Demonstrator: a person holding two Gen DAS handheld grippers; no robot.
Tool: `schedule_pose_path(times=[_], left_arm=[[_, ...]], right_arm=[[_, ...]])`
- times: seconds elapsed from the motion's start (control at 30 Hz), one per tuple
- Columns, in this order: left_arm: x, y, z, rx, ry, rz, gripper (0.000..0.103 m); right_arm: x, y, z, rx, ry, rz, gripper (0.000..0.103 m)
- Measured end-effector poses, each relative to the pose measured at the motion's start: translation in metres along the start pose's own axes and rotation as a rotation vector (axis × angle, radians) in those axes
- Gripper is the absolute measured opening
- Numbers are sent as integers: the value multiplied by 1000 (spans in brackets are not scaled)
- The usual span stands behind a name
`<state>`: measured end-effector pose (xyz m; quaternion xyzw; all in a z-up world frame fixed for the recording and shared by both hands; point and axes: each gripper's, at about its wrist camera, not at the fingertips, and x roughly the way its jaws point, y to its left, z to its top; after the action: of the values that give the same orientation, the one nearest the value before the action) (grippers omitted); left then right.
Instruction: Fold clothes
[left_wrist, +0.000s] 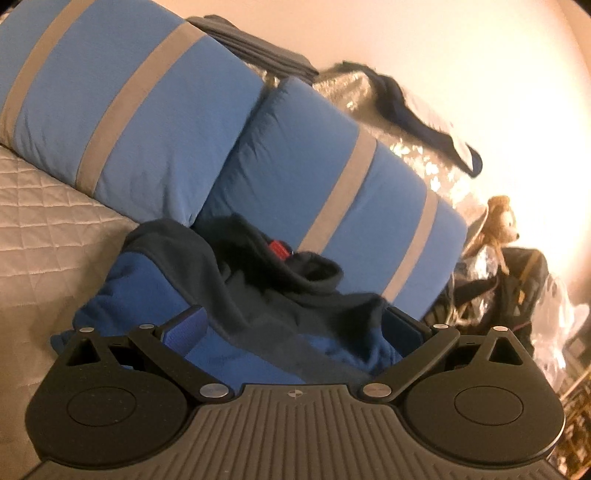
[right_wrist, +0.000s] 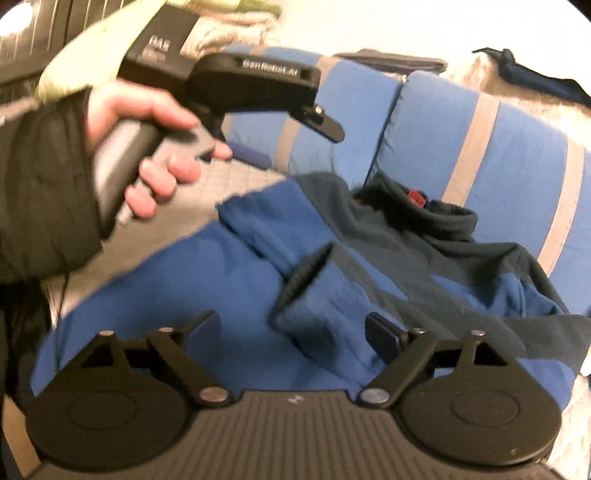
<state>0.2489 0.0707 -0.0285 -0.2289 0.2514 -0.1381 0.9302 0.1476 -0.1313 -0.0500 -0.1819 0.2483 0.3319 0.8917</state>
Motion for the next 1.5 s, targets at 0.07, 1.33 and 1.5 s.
schedule_pose_path(times=[0.07, 1.33, 1.5], left_arm=[[2, -2, -4, 12, 28, 6, 103], [63, 23, -60, -535, 528, -474, 102], [73, 37, -75, -641, 497, -435, 96]], right_arm=[[2, 2, -4, -62, 17, -1, 92], [51, 37, 11, -602, -37, -284, 11], [41, 44, 0, -651, -29, -271, 10]])
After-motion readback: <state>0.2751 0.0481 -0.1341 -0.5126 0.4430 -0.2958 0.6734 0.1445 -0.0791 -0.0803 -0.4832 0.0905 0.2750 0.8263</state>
